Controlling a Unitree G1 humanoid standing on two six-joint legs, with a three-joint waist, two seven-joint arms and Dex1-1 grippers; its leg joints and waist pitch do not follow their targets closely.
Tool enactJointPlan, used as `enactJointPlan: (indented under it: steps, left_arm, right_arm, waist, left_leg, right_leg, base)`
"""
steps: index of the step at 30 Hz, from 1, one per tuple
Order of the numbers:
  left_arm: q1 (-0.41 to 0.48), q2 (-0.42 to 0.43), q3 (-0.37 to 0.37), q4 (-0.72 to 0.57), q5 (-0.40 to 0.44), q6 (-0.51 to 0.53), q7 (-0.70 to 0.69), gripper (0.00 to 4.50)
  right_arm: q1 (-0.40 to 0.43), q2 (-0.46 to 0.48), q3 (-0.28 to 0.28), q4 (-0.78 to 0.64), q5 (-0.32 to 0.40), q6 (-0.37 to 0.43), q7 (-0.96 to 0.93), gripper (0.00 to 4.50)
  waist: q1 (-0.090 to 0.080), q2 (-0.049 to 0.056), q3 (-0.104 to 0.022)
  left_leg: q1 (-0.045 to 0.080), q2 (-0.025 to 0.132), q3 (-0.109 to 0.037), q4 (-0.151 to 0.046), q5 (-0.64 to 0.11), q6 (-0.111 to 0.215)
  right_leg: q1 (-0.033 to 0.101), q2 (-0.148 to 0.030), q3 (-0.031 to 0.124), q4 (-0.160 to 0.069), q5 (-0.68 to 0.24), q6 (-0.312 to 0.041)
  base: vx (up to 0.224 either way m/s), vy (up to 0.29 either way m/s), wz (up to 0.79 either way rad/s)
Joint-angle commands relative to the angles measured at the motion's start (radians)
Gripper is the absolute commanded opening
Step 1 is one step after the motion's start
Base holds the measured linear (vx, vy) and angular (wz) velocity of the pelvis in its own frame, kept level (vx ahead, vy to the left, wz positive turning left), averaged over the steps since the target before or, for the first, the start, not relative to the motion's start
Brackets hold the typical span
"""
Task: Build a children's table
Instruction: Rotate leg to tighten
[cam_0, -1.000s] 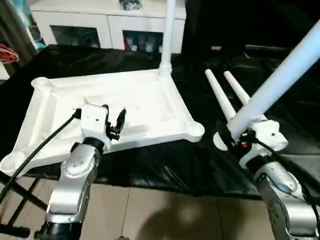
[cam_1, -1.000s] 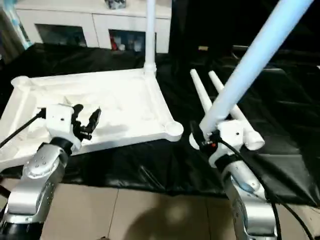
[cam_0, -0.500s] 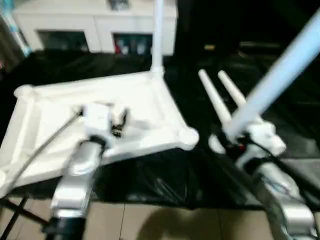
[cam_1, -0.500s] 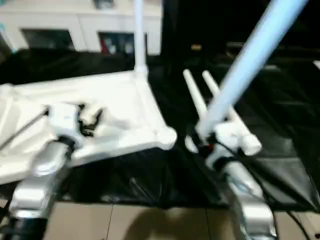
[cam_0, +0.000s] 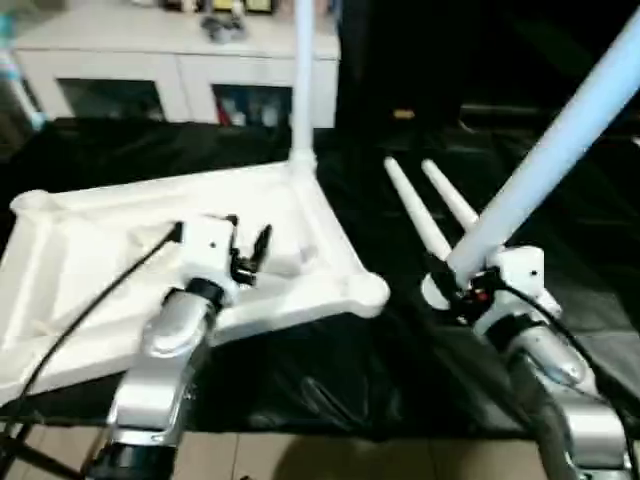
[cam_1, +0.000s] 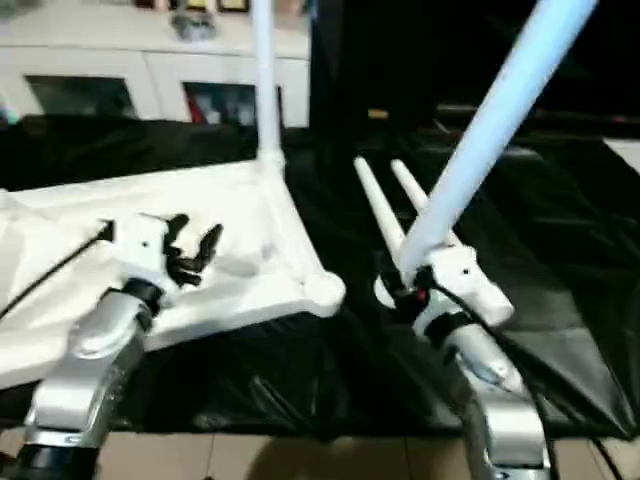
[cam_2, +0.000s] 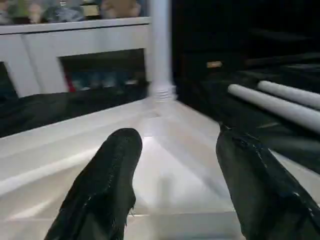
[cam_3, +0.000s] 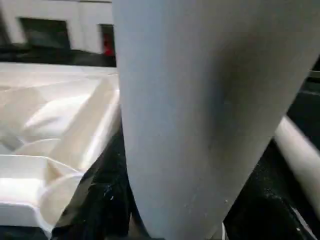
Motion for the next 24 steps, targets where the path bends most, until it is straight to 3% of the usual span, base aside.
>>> enactJointPlan:
  steps: [1,2,3,4,5,6,7,8,9,11,15,16,17,18,21,24]
  left_arm:
    - [-0.060,0.021,0.000,0.035,-0.039,0.023,-0.077,3.04]
    - [-0.104,0.044,-0.013,0.075,-0.055,0.025,-0.142,3.14]
    - [-0.146,0.063,-0.029,0.115,-0.068,0.023,-0.209,3.21]
    - [-0.179,0.077,-0.047,0.148,-0.077,0.028,-0.269,3.33]
    - [-0.179,0.077,-0.047,0.148,-0.077,0.028,-0.269,3.44]
    - [-0.207,0.092,-0.072,0.181,-0.079,0.031,-0.334,3.44]
    - [-0.230,0.106,-0.102,0.220,-0.088,0.039,-0.411,3.64]
    - [-0.230,0.106,-0.102,0.220,-0.088,0.039,-0.411,3.64]
    - [-0.243,0.115,-0.122,0.244,-0.093,0.045,-0.460,3.64]
    - [-0.273,0.147,-0.198,0.318,-0.060,0.018,-0.589,3.70]
    - [-0.290,0.164,-0.248,0.356,-0.046,0.029,-0.671,3.70]
    - [-0.303,0.168,-0.270,0.376,-0.039,0.032,-0.701,3.70]
    - [-0.316,0.171,-0.285,0.395,-0.035,0.029,-0.722,3.70]
    - [-0.329,0.167,-0.299,0.418,-0.027,0.034,-0.730,3.70]
    - [-0.373,0.142,-0.317,0.504,0.011,0.003,-0.706,3.34]
    - [-0.398,0.129,-0.320,0.550,0.025,-0.020,-0.695,3.28]
  right_arm:
    - [-0.038,-0.014,0.002,0.013,0.023,0.006,0.027,1.91]
    - [-0.057,-0.025,0.009,0.029,0.033,0.011,0.053,1.91]
    - [-0.075,-0.036,0.016,0.045,0.041,0.019,0.079,1.91]
    - [-0.088,-0.048,0.027,0.058,0.040,0.014,0.105,1.91]
    - [-0.088,-0.048,0.027,0.058,0.040,0.014,0.105,1.91]
    - [-0.099,-0.060,0.040,0.069,0.042,0.006,0.137,1.91]
    - [-0.107,-0.071,0.051,0.078,0.045,0.002,0.170,1.91]
    - [-0.107,-0.071,0.051,0.078,0.045,0.002,0.170,1.91]
    - [-0.112,-0.077,0.058,0.083,0.047,-0.001,0.190,1.91]
    - [-0.128,-0.097,0.061,0.107,0.049,0.001,0.226,1.91]
    - [-0.137,-0.112,0.060,0.125,0.046,-0.002,0.244,1.91]
    - [-0.142,-0.118,0.056,0.131,0.050,0.001,0.246,1.91]
    - [-0.146,-0.122,0.053,0.137,0.056,0.003,0.249,1.91]
    - [-0.148,-0.126,0.051,0.139,0.061,0.005,0.251,1.91]
    - [-0.147,-0.125,0.041,0.140,0.076,0.007,0.261,1.90]
    - [-0.145,-0.124,0.038,0.140,0.079,0.007,0.267,1.90]
  waist:
    - [-0.007,0.008,-0.069]
    - [-0.001,0.003,-0.082]
    - [0.010,0.003,-0.085]
    - [0.026,-0.004,-0.088]
    - [0.032,-0.007,-0.083]
    - [0.040,-0.005,-0.077]
    - [0.043,-0.004,-0.068]
    - [0.043,-0.002,-0.063]
    - [0.040,-0.003,-0.055]
    - [0.037,0.002,-0.050]
    - [0.037,-0.001,-0.041]
    - [0.038,0.002,-0.036]
    - [0.039,-0.002,-0.035]
    - [0.042,0.002,-0.037]
    - [0.043,0.002,-0.040]
    - [0.045,0.004,-0.043]
  left_leg:
    - [0.028,0.071,-0.040,-0.060,0.300,0.197]
    - [0.046,0.074,-0.053,-0.034,0.503,0.249]
    - [0.035,0.066,-0.057,-0.017,0.673,0.262]
    - [0.014,0.047,-0.044,-0.008,0.716,0.217]
    - [0.004,0.040,-0.034,-0.012,0.670,0.189]
    - [-0.013,0.039,-0.021,-0.026,0.516,0.135]
    - [-0.017,0.045,-0.015,-0.042,0.344,0.086]
    - [-0.016,0.050,-0.013,-0.050,0.257,0.067]
    - [-0.017,0.058,-0.012,-0.066,0.117,0.040]
    - [-0.008,0.063,-0.010,-0.084,-0.021,0.016]
    - [-0.005,0.064,0.001,-0.103,-0.131,-0.007]
    - [-0.001,0.067,0.010,-0.110,-0.199,-0.027]
    - [0.000,0.067,0.012,-0.112,-0.210,-0.032]
    - [0.001,0.069,0.013,-0.113,-0.217,-0.040]
    - [-0.005,0.069,0.019,-0.112,-0.186,-0.035]
    - [-0.010,0.071,0.020,-0.110,-0.154,-0.030]
  right_leg:
    - [-0.001,-0.055,0.031,-0.024,0.300,-0.180]
    - [-0.029,-0.061,0.037,-0.003,0.450,-0.171]
    - [-0.044,-0.073,0.052,0.009,0.556,-0.145]
    - [-0.037,-0.072,0.059,0.018,0.655,-0.119]
    - [-0.035,-0.072,0.060,0.015,0.671,-0.113]
    - [-0.025,-0.080,0.058,0.009,0.652,-0.117]
    - [-0.026,-0.083,0.057,-0.005,0.562,-0.132]
    - [-0.029,-0.086,0.057,-0.012,0.494,-0.145]
    - [-0.025,-0.092,0.059,-0.024,0.378,-0.174]
    - [-0.027,-0.099,0.063,-0.041,0.242,-0.200]
    - [-0.030,-0.103,0.067,-0.060,0.100,-0.208]
    - [-0.036,-0.105,0.069,-0.073,-0.021,-0.204]
    - [-0.036,-0.106,0.071,-0.076,-0.054,-0.201]
    - [-0.038,-0.108,0.072,-0.077,-0.086,-0.197]
    - [-0.041,-0.104,0.072,-0.077,-0.066,-0.191]
    - [-0.042,-0.102,0.069,-0.073,-0.008,-0.195]
  base:
    - [0.082,0.026,0.07]
    - [0.000,0.000,0.00]
    - [0.000,0.000,0.00]
    - [0.000,0.000,0.00]
    - [0.000,0.000,0.00]
    - [0.000,0.000,0.00]
    - [0.000,0.000,0.00]
    - [-0.067,0.005,-0.02]
    - [-0.081,-0.001,-0.01]
    - [-0.084,-0.004,-0.01]
    - [-0.085,-0.015,0.00]
    - [-0.076,-0.021,0.01]
    - [-0.066,-0.017,0.00]
    - [-0.059,-0.012,0.00]
    - [-0.020,-0.004,0.00]
    - [0.000,0.000,0.00]
